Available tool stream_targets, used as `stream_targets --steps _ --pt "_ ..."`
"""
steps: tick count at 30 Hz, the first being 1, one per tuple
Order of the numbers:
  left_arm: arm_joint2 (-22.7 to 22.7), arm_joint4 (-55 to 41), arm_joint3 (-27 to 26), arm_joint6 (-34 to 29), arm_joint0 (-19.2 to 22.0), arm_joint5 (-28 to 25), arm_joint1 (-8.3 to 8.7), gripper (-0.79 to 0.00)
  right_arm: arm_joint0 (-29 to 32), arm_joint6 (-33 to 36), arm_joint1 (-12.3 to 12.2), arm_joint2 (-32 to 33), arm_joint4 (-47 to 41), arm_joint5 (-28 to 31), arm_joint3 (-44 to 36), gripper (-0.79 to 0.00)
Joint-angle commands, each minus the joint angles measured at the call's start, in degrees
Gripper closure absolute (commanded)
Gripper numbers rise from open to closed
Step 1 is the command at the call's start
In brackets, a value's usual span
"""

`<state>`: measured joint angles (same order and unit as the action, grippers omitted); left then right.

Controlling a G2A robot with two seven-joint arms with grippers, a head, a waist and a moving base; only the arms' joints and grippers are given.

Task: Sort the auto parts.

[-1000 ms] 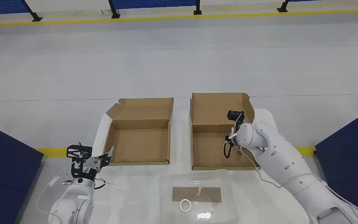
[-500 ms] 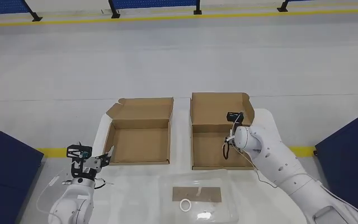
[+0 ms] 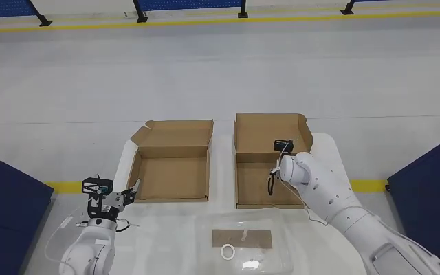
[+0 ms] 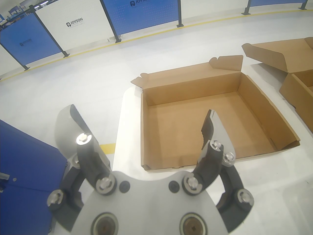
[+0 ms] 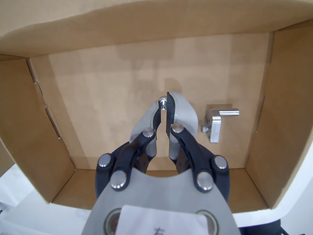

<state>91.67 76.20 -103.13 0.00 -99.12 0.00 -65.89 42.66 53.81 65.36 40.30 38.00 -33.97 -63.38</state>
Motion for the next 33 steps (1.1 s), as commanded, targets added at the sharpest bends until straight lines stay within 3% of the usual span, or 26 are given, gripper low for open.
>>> stream_targets --steps 1,11,15,18,28,30,31,33 --pt "0.0 0.0 0.0 0.0 0.0 0.0 0.0 -0.785 -0.3 -0.5 0.5 -0.2 -0.3 0.2 1.1 0.0" --pt "0.0 0.0 0.0 0.0 0.0 0.0 0.0 -0.785 -1.5 -1.4 2.3 -0.7 -0.3 0.5 4.6 0.0" --pt "0.0 0.0 0.0 0.0 0.0 0.0 0.0 -0.785 -1.6 -1.5 2.7 -0.6 -0.1 0.7 5.1 -0.166" --pt "0.0 0.0 0.0 0.0 0.0 0.0 0.0 -0.785 -1.6 -1.4 3.0 -0.4 0.2 0.6 5.1 -0.24" --pt "0.0 0.0 0.0 0.0 0.0 0.0 0.0 -0.785 -0.8 -0.7 3.0 1.2 1.6 0.9 3.5 -0.339" --pt "0.0 0.0 0.0 0.0 0.0 0.0 0.0 -0.785 -0.3 -0.1 2.8 2.0 1.9 1.3 2.3 -0.434" --pt "0.0 0.0 0.0 0.0 0.0 0.0 0.0 -0.785 0.0 0.3 2.6 2.4 2.1 1.5 1.7 -0.656" --pt "0.0 0.0 0.0 0.0 0.0 0.0 0.0 -0.785 0.7 1.1 2.1 3.3 3.0 1.7 0.0 -0.785"
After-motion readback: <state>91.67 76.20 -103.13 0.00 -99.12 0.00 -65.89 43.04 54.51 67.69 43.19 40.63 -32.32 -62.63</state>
